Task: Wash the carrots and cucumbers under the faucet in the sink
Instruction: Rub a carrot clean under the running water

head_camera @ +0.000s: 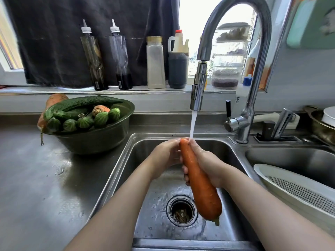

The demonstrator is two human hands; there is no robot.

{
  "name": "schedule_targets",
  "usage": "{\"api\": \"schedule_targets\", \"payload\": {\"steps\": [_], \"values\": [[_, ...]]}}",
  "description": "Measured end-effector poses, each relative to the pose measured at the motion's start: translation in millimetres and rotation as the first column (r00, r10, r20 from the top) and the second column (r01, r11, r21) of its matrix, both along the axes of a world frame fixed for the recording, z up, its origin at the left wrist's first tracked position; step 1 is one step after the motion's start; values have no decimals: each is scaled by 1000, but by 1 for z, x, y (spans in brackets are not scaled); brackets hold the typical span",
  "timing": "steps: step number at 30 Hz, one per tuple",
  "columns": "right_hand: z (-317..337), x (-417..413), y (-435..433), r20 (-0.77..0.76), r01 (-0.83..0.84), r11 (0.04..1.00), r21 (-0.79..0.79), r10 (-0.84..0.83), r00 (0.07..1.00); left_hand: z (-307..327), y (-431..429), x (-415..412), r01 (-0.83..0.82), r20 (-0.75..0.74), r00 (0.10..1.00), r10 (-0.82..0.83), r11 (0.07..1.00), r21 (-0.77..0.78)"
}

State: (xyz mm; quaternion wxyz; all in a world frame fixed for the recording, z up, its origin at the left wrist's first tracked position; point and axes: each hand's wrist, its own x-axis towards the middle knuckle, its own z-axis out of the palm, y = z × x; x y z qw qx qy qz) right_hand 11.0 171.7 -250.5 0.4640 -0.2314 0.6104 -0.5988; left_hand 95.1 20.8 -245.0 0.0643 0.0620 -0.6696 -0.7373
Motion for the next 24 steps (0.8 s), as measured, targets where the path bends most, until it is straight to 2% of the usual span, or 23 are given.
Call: {"api": "schedule_targets", "payload": {"steps": [2, 6, 9, 13, 16, 18, 20, 22, 24], "values": [[-1, -3, 1, 11, 10, 1000, 8, -10, 1000, -3, 0, -1, 17, -13, 1000, -18, 999, -46], [0, -6, 4, 71, -57, 998, -29, 59, 996, -5, 1, -3, -58, -22, 998, 56, 991, -120], [2, -2, 1, 39, -20, 999, -26, 21, 999, -5, 5, -3, -91, -28, 996, 88, 989, -117], [4, 5, -5, -83, 81, 996, 40, -77, 994, -7, 5, -5, -103, -43, 994, 100, 990, -91], [4, 5, -3, -66, 92, 993, 80, -86, 994, -7, 9, -5, -80, -30, 997, 77, 992, -97], [2, 1, -3, -34, 136, 989, 51, -134, 990, -7, 9, -5, 3, 48, 999, -2, 1000, -21], [0, -3, -4, 1, 200, 980, 0, -200, 980, -9, 6, -2, 122, 191, 973, -128, 992, 43], [1, -4, -5, 52, 239, 970, -51, -236, 970, -14, 1, 1, 271, 335, 908, -253, 963, -8], [4, -1, -3, 88, 224, 971, -88, -217, 972, -20, -5, 2, 353, 395, 862, -317, 935, -21]]}}
